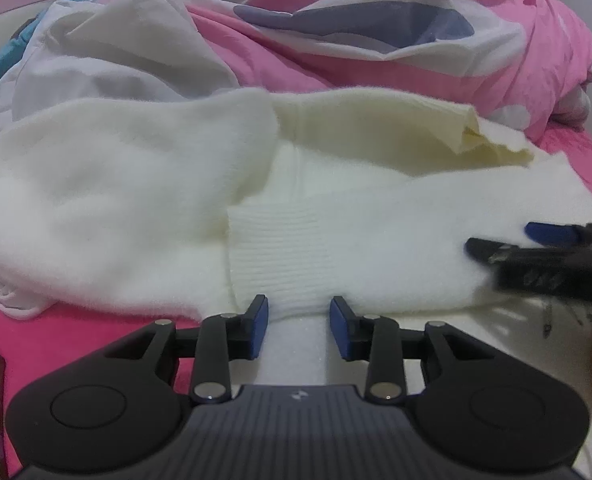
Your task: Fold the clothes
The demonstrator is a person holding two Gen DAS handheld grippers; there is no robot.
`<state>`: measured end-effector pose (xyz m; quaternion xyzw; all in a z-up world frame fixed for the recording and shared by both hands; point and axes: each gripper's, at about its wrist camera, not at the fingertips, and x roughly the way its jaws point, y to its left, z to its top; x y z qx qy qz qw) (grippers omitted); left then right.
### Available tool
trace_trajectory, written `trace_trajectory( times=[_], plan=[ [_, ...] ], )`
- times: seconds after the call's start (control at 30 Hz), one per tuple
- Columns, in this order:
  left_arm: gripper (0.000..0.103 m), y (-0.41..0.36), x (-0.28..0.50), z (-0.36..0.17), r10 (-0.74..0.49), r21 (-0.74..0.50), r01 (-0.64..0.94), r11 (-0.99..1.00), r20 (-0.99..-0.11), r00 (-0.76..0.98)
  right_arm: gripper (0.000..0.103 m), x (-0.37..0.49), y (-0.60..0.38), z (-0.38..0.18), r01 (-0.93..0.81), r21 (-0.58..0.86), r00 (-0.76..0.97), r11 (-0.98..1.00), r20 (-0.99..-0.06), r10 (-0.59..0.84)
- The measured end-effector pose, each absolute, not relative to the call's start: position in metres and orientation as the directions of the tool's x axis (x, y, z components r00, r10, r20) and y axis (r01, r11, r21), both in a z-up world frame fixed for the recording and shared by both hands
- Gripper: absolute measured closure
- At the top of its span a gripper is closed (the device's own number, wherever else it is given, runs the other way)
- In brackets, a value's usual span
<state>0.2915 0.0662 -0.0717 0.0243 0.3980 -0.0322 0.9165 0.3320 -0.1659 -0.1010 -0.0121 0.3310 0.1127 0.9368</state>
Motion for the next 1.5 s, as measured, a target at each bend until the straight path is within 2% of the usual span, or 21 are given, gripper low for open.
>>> trace_trajectory(
  times=[0.23, 0.33, 0.37, 0.7, 1.13, 1.5],
  plan=[
    [0.066, 0.064, 0.293, -0.072, -0.028, 0.036, 0.08, 0.996, -0.737, 0.676, 0.022, 0.33, -0.16, -0.074, -0.246, 0.034, 0.79, 0.969, -0.572, 0.22],
    [0.065, 0.063, 0.292, -0.072, -0.026, 0.037, 0.078, 0.996, -0.737, 0.676, 0.022, 0.338, -0.16, -0.087, -0.245, 0.038, 0.77, 0.969, -0.6, 0.218],
    [0.064, 0.063, 0.292, -0.073, -0.027, 0.036, 0.079, 0.996, -0.738, 0.675, 0.018, 0.341, -0.16, -0.097, -0.238, 0.047, 0.753, 0.97, -0.621, 0.215],
    [0.057, 0.062, 0.291, -0.075, -0.027, 0.035, 0.077, 0.996, -0.735, 0.677, 0.016, 0.338, -0.167, -0.097, -0.243, 0.056, 0.766, 0.968, -0.601, 0.227],
    [0.031, 0.052, 0.286, -0.074, -0.014, 0.06, 0.084, 0.995, -0.726, 0.687, 0.009, 0.338, -0.164, -0.102, -0.263, 0.069, 0.765, 0.962, -0.592, 0.251],
    [0.015, 0.044, 0.285, -0.075, 0.02, 0.104, 0.079, 0.991, -0.724, 0.689, 0.005, 0.337, -0.165, -0.103, -0.274, 0.087, 0.761, 0.958, -0.589, 0.271]
  ],
)
